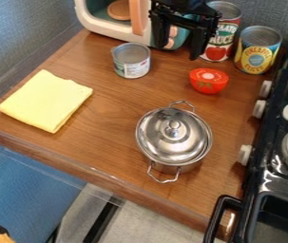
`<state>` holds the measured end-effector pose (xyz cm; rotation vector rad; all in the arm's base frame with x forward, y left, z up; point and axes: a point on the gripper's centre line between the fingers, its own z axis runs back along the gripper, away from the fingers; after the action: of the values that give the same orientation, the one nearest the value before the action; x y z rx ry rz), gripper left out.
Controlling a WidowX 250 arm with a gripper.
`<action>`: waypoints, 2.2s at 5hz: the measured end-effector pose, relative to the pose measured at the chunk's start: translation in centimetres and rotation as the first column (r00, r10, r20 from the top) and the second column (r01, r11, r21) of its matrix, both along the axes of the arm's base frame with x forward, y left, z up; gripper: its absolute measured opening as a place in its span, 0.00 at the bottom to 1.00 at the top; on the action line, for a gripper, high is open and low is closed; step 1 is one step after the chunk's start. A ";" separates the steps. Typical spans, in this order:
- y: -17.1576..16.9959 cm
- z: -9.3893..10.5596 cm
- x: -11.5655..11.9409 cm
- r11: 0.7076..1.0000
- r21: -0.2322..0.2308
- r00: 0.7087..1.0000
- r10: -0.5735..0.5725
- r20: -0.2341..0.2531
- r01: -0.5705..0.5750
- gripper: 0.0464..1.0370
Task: Open the silver pot and put the cover to the left side of the table
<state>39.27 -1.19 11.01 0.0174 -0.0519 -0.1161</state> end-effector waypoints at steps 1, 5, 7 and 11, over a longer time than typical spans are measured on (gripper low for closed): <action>0.0 -1.4 -0.3 1.000 0.001 0.999 0.000 -0.035 0.000 0.96; -4.2 -3.4 -8.5 0.964 0.032 0.964 -0.264 0.035 0.263 0.96; -5.6 -4.7 -9.6 0.946 0.048 0.946 -0.322 0.031 0.321 0.93; -4.8 -4.0 -9.4 0.948 0.058 0.949 -0.315 0.022 0.313 0.24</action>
<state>29.88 -5.98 7.01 0.0649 -0.0826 -0.4369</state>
